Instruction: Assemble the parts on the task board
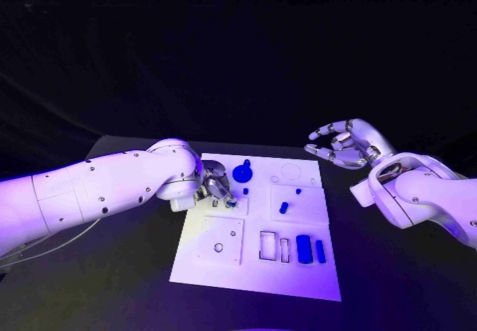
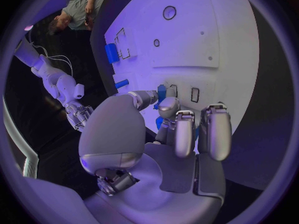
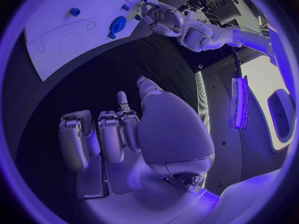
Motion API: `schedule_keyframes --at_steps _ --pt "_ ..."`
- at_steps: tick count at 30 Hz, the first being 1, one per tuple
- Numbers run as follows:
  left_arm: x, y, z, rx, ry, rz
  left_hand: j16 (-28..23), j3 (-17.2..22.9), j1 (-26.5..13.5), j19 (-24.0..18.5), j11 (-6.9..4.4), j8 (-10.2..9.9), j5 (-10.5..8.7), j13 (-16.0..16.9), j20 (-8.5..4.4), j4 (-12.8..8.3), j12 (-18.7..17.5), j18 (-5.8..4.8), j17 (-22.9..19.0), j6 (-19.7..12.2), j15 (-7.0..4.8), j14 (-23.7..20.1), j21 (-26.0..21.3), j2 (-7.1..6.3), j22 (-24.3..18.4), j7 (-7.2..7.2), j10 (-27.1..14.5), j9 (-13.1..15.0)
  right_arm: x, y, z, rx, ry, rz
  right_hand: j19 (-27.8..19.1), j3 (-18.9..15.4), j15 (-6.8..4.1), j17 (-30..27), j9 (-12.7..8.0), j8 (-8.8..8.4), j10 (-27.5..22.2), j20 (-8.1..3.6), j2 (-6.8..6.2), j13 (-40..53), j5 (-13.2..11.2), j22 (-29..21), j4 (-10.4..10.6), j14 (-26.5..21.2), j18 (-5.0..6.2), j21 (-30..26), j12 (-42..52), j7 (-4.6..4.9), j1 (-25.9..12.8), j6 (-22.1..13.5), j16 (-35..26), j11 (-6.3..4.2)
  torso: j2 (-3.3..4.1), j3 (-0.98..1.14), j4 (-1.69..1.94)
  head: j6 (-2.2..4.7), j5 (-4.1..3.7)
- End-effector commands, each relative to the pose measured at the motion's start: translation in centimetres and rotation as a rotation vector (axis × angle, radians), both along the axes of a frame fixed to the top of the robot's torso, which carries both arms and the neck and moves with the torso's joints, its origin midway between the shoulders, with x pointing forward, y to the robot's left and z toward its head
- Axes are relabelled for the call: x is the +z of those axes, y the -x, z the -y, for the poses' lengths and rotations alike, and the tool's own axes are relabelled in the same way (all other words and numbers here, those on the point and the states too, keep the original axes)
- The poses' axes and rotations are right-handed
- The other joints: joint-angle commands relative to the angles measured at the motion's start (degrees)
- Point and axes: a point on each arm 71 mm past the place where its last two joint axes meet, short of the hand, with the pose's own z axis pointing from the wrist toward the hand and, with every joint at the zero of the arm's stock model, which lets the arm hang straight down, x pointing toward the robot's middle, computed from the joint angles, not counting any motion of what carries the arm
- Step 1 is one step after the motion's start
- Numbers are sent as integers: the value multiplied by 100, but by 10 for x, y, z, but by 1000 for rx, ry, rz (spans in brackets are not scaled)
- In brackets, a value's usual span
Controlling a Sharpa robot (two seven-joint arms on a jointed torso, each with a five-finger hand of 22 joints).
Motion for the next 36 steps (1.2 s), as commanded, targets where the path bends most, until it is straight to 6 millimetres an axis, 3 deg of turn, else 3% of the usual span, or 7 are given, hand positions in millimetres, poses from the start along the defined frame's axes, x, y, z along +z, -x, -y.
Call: schedule_keyframes --at_steps 1,10,19,36 --pt "3 1 1 25 64 6 20 860 -43 111 -13 33 82 17 7 -866 29 -111 1509 -2 5 596 18 44 395 -8 51 94 0 0 -1 13 10 1 599 30 -48 1360 2 33 19 -57 23 867 24 1506 7 560 -83 31 -4 -9 21 37 -21 -26 3 -1 1 1 7" --pt "6 2 -5 45 69 69 20 1020 -178 119 -33 102 393 58 -8 -1066 74 -113 1509 69 -11 596 30 0 419 -22 111 170 -1 0 0 12 11 -2 599 27 -50 1363 2 38 22 -58 22 868 26 1506 16 561 -83 31 -3 -10 3 41 -20 -27 5 4 9 -18 24" --pt "4 6 -5 18 16 105 20 1077 -302 124 -53 167 686 97 -24 -1182 117 -116 1509 120 -28 596 39 -56 437 -43 159 218 -2 1 0 13 12 -4 599 25 -50 1359 2 41 23 -59 22 869 28 1506 21 560 -83 31 -2 -11 -11 43 -21 -28 6 -4 1 -39 47" --pt "-4 7 -4 5 -48 103 20 1059 -364 130 -64 209 763 123 -31 -1201 149 -119 1509 145 -36 596 48 -80 455 -58 191 238 -3 1 0 15 11 -5 599 24 -52 1358 1 45 21 -61 25 866 33 1506 25 560 -83 31 -4 -12 -25 45 -22 -30 7 -7 -7 -54 57"
